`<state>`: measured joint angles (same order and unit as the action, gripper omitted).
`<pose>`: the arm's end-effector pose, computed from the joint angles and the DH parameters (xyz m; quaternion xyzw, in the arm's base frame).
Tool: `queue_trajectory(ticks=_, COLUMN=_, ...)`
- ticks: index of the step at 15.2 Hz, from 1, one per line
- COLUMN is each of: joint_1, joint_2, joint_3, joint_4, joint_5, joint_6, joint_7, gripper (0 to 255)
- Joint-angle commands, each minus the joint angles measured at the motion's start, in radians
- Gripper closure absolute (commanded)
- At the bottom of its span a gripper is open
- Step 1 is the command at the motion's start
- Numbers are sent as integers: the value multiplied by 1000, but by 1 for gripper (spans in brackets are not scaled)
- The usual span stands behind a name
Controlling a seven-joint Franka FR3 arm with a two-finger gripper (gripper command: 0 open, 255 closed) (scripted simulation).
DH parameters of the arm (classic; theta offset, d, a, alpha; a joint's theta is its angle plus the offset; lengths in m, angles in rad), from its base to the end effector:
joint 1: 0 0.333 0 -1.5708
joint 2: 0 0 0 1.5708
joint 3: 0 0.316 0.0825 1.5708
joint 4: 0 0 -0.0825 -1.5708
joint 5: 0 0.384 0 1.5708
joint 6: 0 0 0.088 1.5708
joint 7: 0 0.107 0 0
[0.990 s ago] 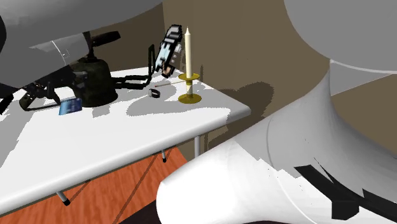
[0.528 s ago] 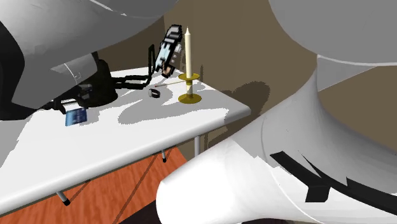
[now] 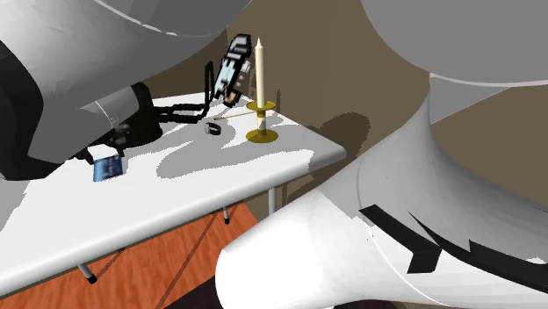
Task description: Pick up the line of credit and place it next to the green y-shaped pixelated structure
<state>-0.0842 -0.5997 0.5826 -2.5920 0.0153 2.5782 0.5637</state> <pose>0.3657 0.2118 0.4772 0.9570 -0.0376 0.2874 0.0133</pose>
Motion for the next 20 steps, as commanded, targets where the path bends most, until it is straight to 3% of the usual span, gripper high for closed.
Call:
queue_trajectory(ticks=1, joint_1=0, joint_2=0, joint_3=0, joint_4=0, joint_5=0, joint_6=0, joint_7=0, gripper=255)
queue_trajectory(ticks=2, joint_1=0, joint_2=0, joint_3=0, joint_4=0, joint_5=0, joint_6=0, joint_7=0, gripper=255)
queue_trajectory(ticks=3, joint_1=0, joint_2=0, joint_3=0, joint_4=0, joint_5=0, joint_6=0, joint_7=0, gripper=0)
queue_trajectory(ticks=8, joint_1=0, joint_2=0, joint_3=0, joint_4=0, joint_5=0, joint_6=0, joint_7=0, gripper=0)
queue_trajectory(ticks=12, joint_1=67, joint_2=-114, joint_3=-52, joint_4=28, joint_5=36, joint_6=-147, joint_7=-27, gripper=0)
queue_trajectory(ticks=20, joint_1=67, joint_2=-114, joint_3=-52, joint_4=28, joint_5=36, joint_6=-147, joint_7=-27, gripper=0)
